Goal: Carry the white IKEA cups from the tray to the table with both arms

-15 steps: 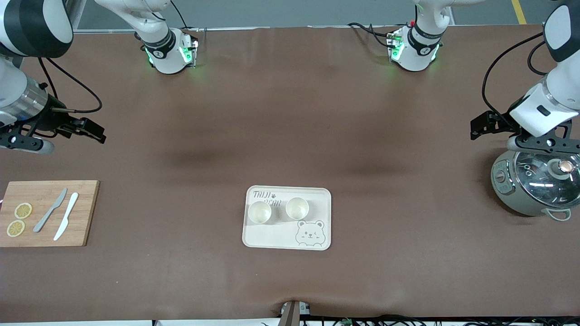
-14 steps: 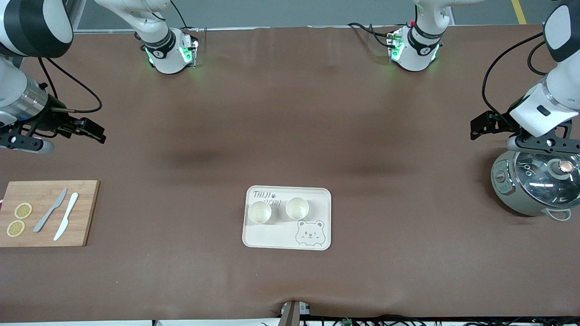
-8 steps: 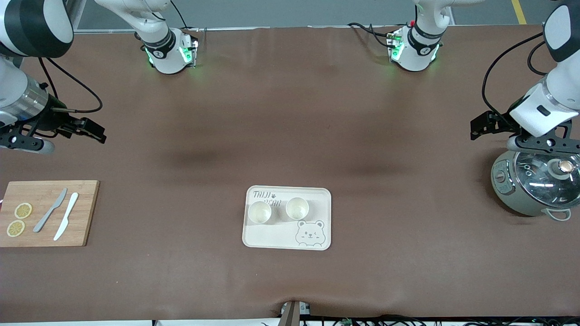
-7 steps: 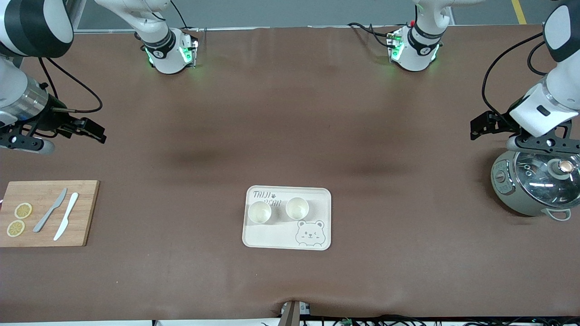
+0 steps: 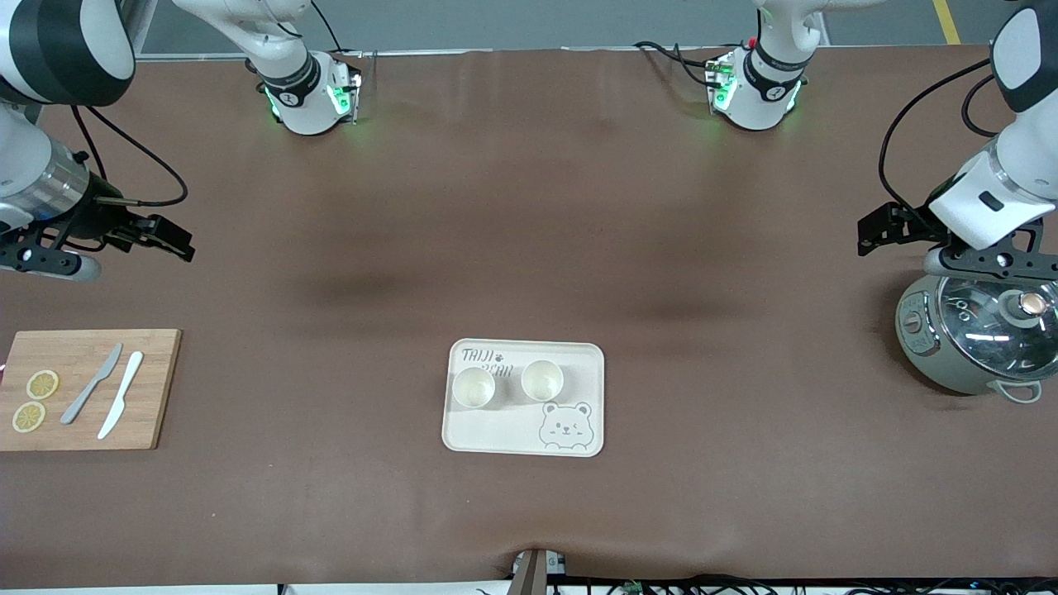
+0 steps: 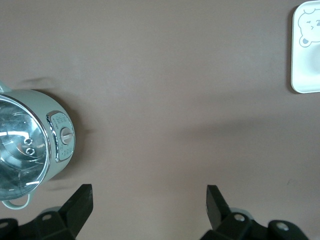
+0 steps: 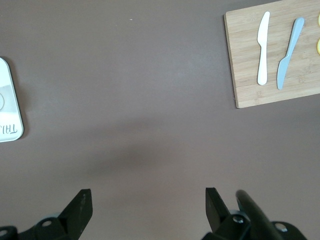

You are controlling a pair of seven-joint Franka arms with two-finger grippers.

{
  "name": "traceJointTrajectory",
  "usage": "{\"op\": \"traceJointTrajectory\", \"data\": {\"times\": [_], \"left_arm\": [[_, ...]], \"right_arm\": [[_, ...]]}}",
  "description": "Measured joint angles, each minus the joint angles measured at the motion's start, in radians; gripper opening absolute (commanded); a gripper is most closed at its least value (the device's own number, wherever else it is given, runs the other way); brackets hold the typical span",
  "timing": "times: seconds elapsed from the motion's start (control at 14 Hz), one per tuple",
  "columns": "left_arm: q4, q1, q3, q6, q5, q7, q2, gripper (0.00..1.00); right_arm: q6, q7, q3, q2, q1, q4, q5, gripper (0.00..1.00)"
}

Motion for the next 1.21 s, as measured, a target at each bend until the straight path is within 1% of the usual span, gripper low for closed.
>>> {"op": "traceJointTrajectory", "data": {"times": [0.21,0.5,0.86,1.0,1.21], "left_arm": [[0.004,-0.009,-0.002,0.001,0.0,-0.023,0.006,1.0],[0.033,-0.053,-0.011,0.006,0.0,-0.116,0.05,1.0],[0.072,-0.182,-0.015,0.036,0.0,-0.291,0.136,1.0],[0.111,-0.245,-0.018,0.049,0.0,-0.379,0.189,1.0],[0.208,-0.325,-0.02,0.051,0.0,-0.48,0.289,1.0]], "right_arm": [[0.0,0.0,0.0,0.0,0.0,-0.003,0.0,1.0],[0.0,0.0,0.0,0.0,0.0,-0.004,0.0,1.0],[0.0,0.0,0.001,0.0,0.0,-0.005,0.0,1.0],[0.0,0.0,0.001,0.0,0.0,-0.005,0.0,1.0],[0.0,0.0,0.001,0.0,0.0,-0.005,0.0,1.0]]}}
